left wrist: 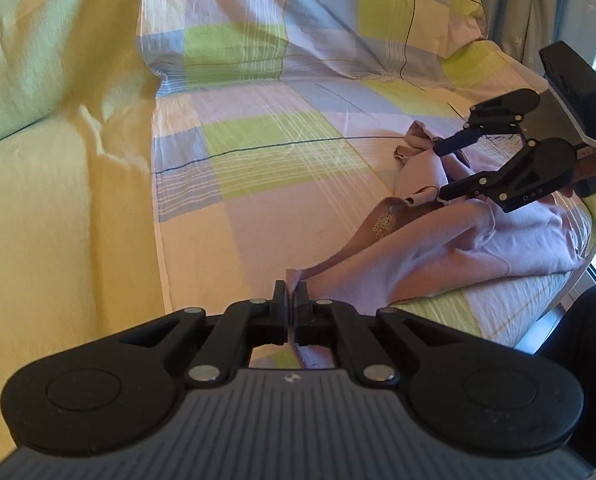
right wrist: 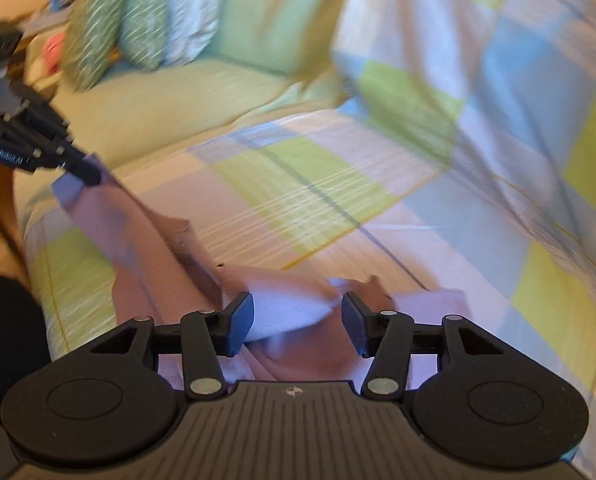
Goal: Fold clothes
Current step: 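Raise the top by its shoulders with both grippers and lay it flat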
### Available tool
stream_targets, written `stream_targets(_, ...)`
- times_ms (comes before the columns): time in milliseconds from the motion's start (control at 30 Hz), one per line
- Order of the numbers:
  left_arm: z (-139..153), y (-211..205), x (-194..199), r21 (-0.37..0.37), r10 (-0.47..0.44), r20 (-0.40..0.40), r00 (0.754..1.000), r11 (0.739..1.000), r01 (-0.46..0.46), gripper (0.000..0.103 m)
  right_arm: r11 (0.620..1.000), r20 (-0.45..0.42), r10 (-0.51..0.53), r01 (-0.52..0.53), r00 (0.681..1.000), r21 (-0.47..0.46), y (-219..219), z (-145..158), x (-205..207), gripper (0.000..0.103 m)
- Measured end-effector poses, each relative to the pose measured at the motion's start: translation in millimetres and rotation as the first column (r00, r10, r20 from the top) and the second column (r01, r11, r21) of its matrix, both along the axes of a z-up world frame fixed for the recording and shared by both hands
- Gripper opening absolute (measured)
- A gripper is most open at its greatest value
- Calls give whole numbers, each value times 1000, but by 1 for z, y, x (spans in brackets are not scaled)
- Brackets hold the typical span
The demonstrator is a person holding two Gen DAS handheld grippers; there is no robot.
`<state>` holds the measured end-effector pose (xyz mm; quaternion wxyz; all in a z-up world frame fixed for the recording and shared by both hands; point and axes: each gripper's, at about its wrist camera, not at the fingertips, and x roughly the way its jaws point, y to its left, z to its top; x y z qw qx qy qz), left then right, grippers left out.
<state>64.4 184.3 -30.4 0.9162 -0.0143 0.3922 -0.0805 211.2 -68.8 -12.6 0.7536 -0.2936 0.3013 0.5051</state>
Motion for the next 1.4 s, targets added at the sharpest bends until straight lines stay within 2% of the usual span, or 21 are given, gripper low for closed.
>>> stream_targets(100, -4, 4, 0, -11, -2, 2, 1000, 1000, 2, 0, 993, 43, 82, -78, 996, -92, 16, -10, 5, 62)
stream_targets(200, -4, 5, 2, -14, 1, 18, 1000, 1000, 0, 0, 992, -12, 94, -94, 996, -83, 23, -15, 14, 61)
stream_targets(267, 0, 6, 4, -16, 8, 37, 999, 1000, -7, 0, 994, -58, 90, -94, 994, -63, 24, -15, 18, 33)
stream_targets(300, 5, 6, 4, -13, 9, 55, 998, 1000, -9, 0, 995, -74, 81, -85, 994, -48, 23, -13, 19, 13)
stream_targets(400, 28, 2, 2, 6, 4, 124, 992, 1000, -5, 0, 1000, -48, 22, -21, 999, 11, 13, 3, 12, 6)
stream_targets(533, 80, -15, -3, 66, -47, 250, 967, 997, 31, 0, 986, 38, -94, 88, 995, 138, -13, 48, -6, 5)
stream_targets(633, 128, -35, -14, 124, -99, 360, 928, 991, 58, 0, 955, 119, -191, 157, 974, 250, -37, 94, -29, 5)
stream_targets(733, 178, -57, -31, 184, -150, 469, 871, 980, 70, 0, 910, 206, -294, 208, 933, 358, -62, 141, -58, 5)
stream_targets(967, 277, -105, -73, 301, -260, 642, 722, 951, 75, 0, 760, 310, -519, 265, 797, 593, -120, 229, -135, 5)
stream_targets(1100, 312, -125, -70, 344, -301, 682, 667, 936, 70, 0, 709, 351, -589, 256, 728, 657, -138, 261, -163, 5)
stream_targets(1200, 319, -135, -47, 361, -310, 679, 666, 930, 65, 0, 687, 357, -624, 269, 695, 675, -145, 271, -158, 5)
stream_targets(1267, 322, -142, -30, 372, -316, 675, 666, 926, 62, 0, 664, 329, -646, 294, 689, 687, -149, 271, -145, 5)
stream_targets(1400, 299, -153, 29, 379, -303, 640, 706, 924, 53, 0, 657, 306, -664, 337, 682, 674, -145, 258, -107, 5)
